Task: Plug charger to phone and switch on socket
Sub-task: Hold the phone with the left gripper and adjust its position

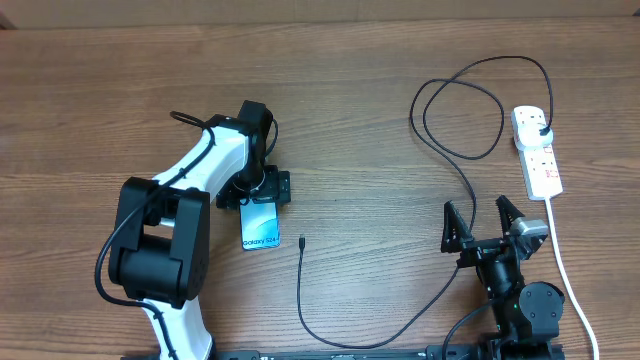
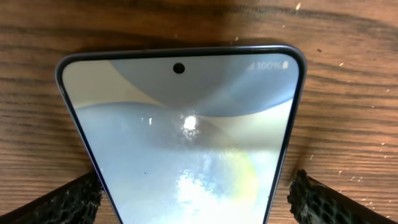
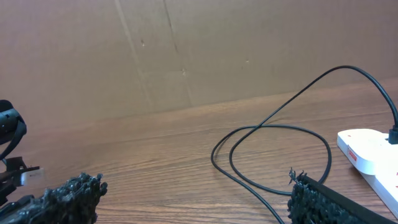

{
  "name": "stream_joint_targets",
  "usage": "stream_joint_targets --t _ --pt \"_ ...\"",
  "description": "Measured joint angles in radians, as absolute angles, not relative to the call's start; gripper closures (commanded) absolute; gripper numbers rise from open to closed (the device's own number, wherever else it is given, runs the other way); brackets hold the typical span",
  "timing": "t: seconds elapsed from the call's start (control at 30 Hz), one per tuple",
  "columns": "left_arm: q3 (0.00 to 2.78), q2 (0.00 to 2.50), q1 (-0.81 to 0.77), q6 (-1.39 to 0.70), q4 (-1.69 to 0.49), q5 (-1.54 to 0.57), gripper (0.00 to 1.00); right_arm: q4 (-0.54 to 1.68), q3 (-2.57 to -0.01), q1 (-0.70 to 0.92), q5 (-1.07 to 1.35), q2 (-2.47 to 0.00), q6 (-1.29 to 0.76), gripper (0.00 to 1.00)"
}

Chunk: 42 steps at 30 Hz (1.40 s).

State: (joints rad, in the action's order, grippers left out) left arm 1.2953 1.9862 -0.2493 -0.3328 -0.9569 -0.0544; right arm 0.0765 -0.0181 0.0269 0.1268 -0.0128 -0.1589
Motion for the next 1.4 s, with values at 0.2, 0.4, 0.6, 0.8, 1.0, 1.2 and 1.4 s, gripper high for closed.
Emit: stream_joint_targets --t 0.2,0.4,0.6,0.8,1.0,1.2,1.4 --pt "1.259 1.963 -0.249 -0.336 -0.93 -0.056 0.0 0.076 -0.018 0.027 0.126 -0.013 -0.16 0.0" --pt "1.198 1.922 -0.249 -0.341 -0.862 -0.049 0.0 0.076 -0.018 0.027 0.127 -0.013 -0.16 0.0" --pt "1.177 1.906 -0.249 -0.341 -0.841 -0.049 0.0 0.076 -0.018 0.027 0.126 -0.013 -0.159 0.0" --pt "1.177 1.906 -0.249 -0.341 -0.841 -0.048 0.0 0.076 -0.018 0.027 0.126 -0.013 -0.159 0.0" --pt "1.177 1.906 -0.25 -0.354 -0.844 -0.04 0.0 0.076 -0.018 0.027 0.127 -0.013 -0.159 0.0" --pt "1.174 1.906 -0.249 -0.379 -0.847 -0.026 0.0 0.076 -0.018 0.027 0.127 -0.013 -0.159 0.0" --pt "1.169 1.907 -0.249 -0.39 -0.867 -0.015 0.01 0.076 -0.018 0.027 0.127 -0.013 -0.159 0.0"
